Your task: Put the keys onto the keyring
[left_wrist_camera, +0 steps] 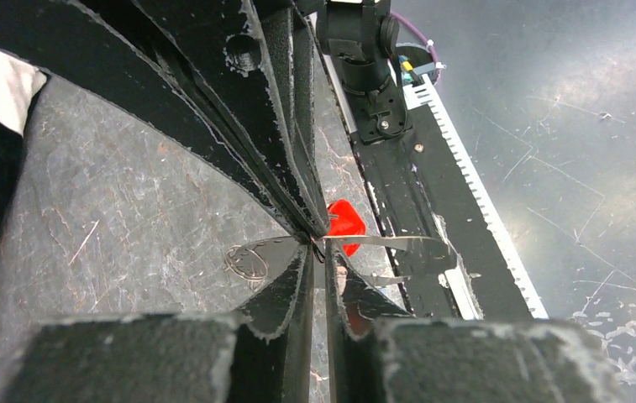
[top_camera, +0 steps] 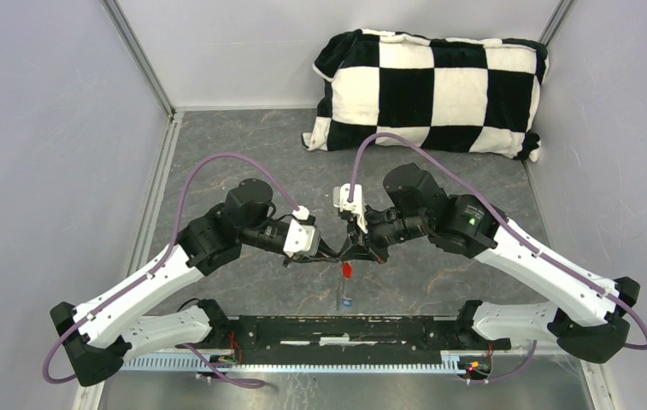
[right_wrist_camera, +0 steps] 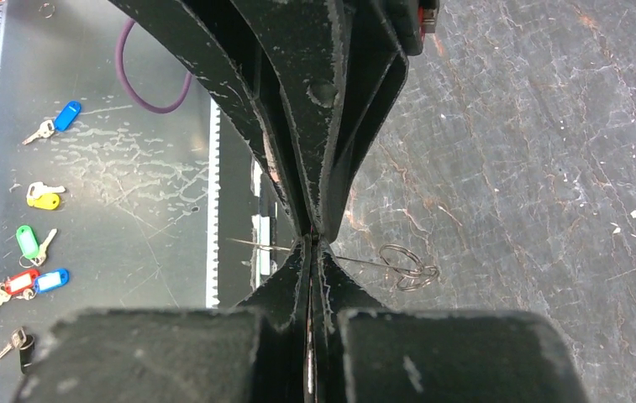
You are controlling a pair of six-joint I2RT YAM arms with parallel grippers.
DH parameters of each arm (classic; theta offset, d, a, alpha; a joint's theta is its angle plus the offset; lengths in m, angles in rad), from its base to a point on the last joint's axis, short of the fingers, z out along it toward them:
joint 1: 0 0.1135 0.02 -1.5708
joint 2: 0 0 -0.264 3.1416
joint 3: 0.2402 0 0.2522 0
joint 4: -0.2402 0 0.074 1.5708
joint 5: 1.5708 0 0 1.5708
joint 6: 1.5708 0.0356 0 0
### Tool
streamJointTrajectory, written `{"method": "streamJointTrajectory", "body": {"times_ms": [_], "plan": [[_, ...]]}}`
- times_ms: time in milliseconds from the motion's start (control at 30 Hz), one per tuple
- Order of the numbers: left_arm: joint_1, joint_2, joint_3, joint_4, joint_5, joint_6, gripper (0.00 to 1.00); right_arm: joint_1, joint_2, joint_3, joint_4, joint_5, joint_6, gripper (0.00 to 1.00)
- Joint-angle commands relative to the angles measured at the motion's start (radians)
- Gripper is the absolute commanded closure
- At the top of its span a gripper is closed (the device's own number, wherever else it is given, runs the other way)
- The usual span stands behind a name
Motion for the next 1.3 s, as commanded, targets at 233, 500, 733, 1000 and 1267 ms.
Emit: {"method": "streamJointTrajectory", "body": {"times_ms": [233,500,733,1000,1267], "plan": [[-0.002,0.022,0.004,0.008,0.049,-0.008,0.90,0.007,0.021,0.060,0.094,-0.041,0.001,0.99],[0.000,0.007,-0.002,0.061,-0.008,-0.080,0.98,0.003,-0.039,0.050,0.123,0.121,0.044,0.72],[0.007,-0.077,-0.078,0.340,-0.163,-0.316,0.98,-0.026,-0.234,-0.106,0.283,0.271,0.190,0.49],[0.007,-0.125,-0.123,0.574,-0.273,-0.381,0.98,-0.029,-0.447,-0.403,0.584,0.291,0.417,0.35],[0.007,-0.100,-0.082,0.632,-0.246,-0.416,0.98,-0.028,-0.437,-0.434,0.676,0.311,0.430,0.36]]}}
